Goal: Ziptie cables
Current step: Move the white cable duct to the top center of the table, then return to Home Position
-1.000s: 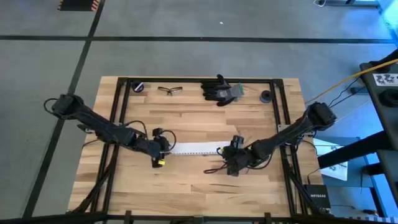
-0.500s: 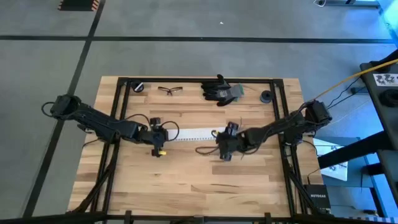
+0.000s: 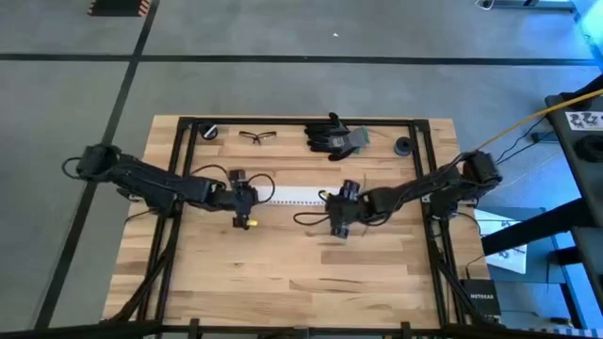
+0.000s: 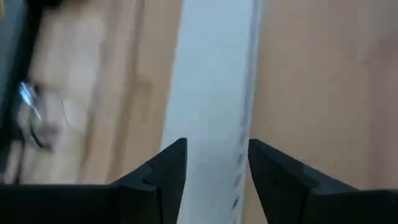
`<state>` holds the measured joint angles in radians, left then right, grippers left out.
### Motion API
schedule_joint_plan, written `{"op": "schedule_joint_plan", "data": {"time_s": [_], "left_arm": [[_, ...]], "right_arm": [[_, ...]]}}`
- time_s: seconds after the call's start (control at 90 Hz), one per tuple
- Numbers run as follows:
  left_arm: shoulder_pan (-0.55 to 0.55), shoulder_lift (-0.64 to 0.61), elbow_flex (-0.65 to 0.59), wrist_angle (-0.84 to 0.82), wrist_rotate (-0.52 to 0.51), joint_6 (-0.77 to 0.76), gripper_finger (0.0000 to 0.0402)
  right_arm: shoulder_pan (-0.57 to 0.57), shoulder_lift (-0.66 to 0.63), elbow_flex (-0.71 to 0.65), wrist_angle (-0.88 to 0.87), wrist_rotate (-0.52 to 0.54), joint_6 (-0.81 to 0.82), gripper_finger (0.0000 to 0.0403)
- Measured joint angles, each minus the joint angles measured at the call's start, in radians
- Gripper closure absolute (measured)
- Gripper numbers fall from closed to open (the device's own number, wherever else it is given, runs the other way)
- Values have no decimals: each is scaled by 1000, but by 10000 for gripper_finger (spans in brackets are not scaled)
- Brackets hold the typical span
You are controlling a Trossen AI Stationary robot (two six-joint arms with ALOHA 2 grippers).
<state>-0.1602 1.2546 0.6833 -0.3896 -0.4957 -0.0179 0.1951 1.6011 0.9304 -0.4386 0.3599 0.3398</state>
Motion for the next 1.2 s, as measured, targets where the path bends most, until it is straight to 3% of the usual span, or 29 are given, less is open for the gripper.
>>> {"op": "schedule_joint_plan", "data": {"time_s": [0.156,0.267,0.333,0.489,0.622,0.756,0.922,1.067,1.2], "left_arm": [[-46,-83,98,-95,-1,7,251],[-41,-178,102,-116,-6,74,285],[-18,-269,59,-97,18,131,314],[60,-552,-66,-71,238,87,377],[92,-801,-165,-67,258,52,398],[99,-990,-217,-57,251,-19,392],[99,-1109,-227,-6,230,-181,390],[99,-1137,-298,139,201,-77,390],[99,-1126,-433,351,203,4,390]], "right_arm": [[1,-91,98,-151,3,-3,116],[-4,-173,113,-152,5,-53,144],[-20,-227,109,-138,-16,-83,180],[-33,-390,-22,0,-104,-109,298],[-32,-559,-208,227,-141,-113,389],[-33,-708,-393,425,-154,-111,375],[-32,-817,-516,435,-144,-15,359],[-32,-835,-539,455,-151,41,359],[-32,-841,-561,463,-264,-56,359]]}}
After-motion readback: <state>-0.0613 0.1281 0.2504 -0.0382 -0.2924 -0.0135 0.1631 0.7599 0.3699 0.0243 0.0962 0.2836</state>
